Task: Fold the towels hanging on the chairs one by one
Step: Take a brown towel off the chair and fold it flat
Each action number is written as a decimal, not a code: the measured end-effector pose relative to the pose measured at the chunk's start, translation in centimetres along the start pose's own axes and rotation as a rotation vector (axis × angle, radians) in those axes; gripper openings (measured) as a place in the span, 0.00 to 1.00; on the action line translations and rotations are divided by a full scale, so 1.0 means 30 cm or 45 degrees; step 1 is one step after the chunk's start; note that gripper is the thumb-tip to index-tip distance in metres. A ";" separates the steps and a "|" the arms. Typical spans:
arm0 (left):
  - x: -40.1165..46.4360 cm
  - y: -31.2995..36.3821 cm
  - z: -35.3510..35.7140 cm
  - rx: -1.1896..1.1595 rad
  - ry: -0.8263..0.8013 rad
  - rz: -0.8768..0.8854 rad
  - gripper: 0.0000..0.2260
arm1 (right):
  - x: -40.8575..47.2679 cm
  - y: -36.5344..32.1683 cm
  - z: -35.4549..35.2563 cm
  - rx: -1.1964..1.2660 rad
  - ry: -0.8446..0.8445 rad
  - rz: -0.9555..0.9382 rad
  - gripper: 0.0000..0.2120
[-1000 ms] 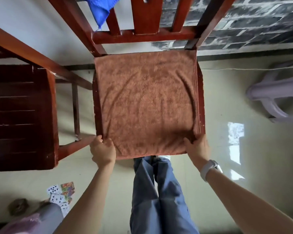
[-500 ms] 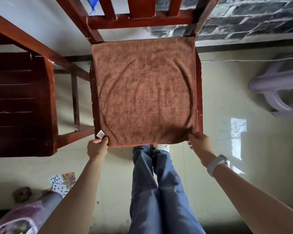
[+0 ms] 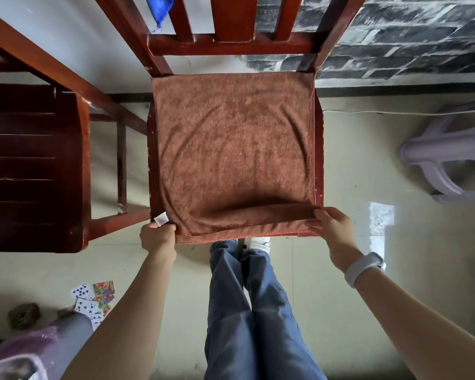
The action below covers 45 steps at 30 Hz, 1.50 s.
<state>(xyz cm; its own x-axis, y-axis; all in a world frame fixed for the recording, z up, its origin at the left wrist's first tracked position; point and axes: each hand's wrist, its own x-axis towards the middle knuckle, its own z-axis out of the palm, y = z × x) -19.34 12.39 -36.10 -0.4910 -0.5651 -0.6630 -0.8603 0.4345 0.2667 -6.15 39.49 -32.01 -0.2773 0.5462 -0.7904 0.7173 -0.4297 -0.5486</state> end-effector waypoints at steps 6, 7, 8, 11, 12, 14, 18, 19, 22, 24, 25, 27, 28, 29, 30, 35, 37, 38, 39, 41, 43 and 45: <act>-0.035 0.081 -0.087 -0.389 -0.330 -0.296 0.08 | 0.002 -0.074 -0.001 -0.070 0.001 0.070 0.06; -0.050 0.121 -0.109 -0.481 -0.405 -0.318 0.07 | 0.009 -0.120 0.005 -0.061 -0.007 0.030 0.05; -0.059 0.165 -0.135 -0.574 -0.470 -0.307 0.07 | 0.012 -0.179 0.010 -0.023 -0.013 -0.028 0.05; -0.110 0.283 -0.230 -0.915 -0.628 -0.098 0.08 | -0.020 -0.381 0.003 0.225 -0.060 -0.256 0.09; -0.131 0.301 -0.263 -1.015 -0.692 -0.017 0.08 | -0.039 -0.429 -0.009 0.316 -0.082 -0.334 0.11; -0.151 0.278 -0.294 -0.968 -0.747 0.103 0.09 | -0.063 -0.459 -0.040 0.415 -0.084 -0.422 0.12; -0.131 0.085 -0.209 -0.447 -0.668 0.090 0.08 | -0.028 -0.257 -0.056 0.097 0.057 -0.165 0.11; -0.113 0.035 -0.176 -0.392 -0.649 0.026 0.06 | -0.008 -0.181 -0.059 -0.019 0.079 -0.064 0.10; -0.067 -0.062 -0.106 -0.368 -0.525 -0.158 0.10 | 0.042 0.001 -0.076 -0.323 0.122 0.105 0.08; -0.053 -0.082 -0.080 -0.334 -0.469 -0.170 0.14 | 0.060 0.057 -0.082 -0.402 0.137 0.148 0.10; -0.050 -0.084 -0.069 -0.302 -0.437 -0.148 0.14 | 0.064 0.072 -0.082 -0.433 0.143 0.143 0.10; -0.050 -0.082 -0.054 -0.274 -0.339 -0.122 0.14 | 0.064 0.083 -0.071 -0.497 0.154 0.099 0.10; -0.050 -0.084 -0.049 -0.281 -0.321 -0.137 0.14 | 0.060 0.085 -0.064 -0.530 0.155 0.072 0.10; -0.055 -0.085 -0.047 -0.312 -0.336 -0.170 0.15 | 0.054 0.085 -0.058 -0.554 0.157 0.046 0.10; -0.063 -0.084 -0.045 -0.352 -0.366 -0.205 0.15 | 0.049 0.085 -0.052 -0.573 0.158 0.020 0.09; -0.077 -0.095 -0.036 -0.379 -0.465 -0.210 0.16 | 0.017 0.083 -0.015 -0.719 0.219 -0.119 0.11; -0.076 -0.103 -0.035 -0.376 -0.456 -0.198 0.17 | 0.008 0.088 -0.005 -0.737 0.248 -0.139 0.11; -0.077 -0.105 -0.036 -0.378 -0.413 -0.180 0.16 | 0.004 0.091 -0.001 -0.759 0.254 -0.133 0.12; -0.078 -0.106 -0.038 -0.392 -0.369 -0.153 0.16 | 0.001 0.093 0.001 -0.781 0.255 -0.122 0.12; -0.083 -0.105 -0.042 -0.421 -0.312 -0.098 0.15 | 0.004 0.101 0.006 -0.815 0.254 -0.106 0.12; -0.085 -0.107 -0.046 -0.434 -0.288 -0.062 0.15 | 0.011 0.106 0.011 -0.818 0.259 -0.069 0.12; -0.084 -0.112 -0.048 -0.416 -0.276 -0.045 0.14 | 0.016 0.110 0.018 -0.777 0.261 -0.033 0.12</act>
<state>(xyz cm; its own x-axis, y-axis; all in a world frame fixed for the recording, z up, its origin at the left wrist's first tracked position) -15.39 11.34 -34.31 -0.4497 -0.3998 -0.7987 -0.8918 0.1511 0.4265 -4.27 37.94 -34.35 -0.2147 0.7032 -0.6778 0.9635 0.0387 -0.2651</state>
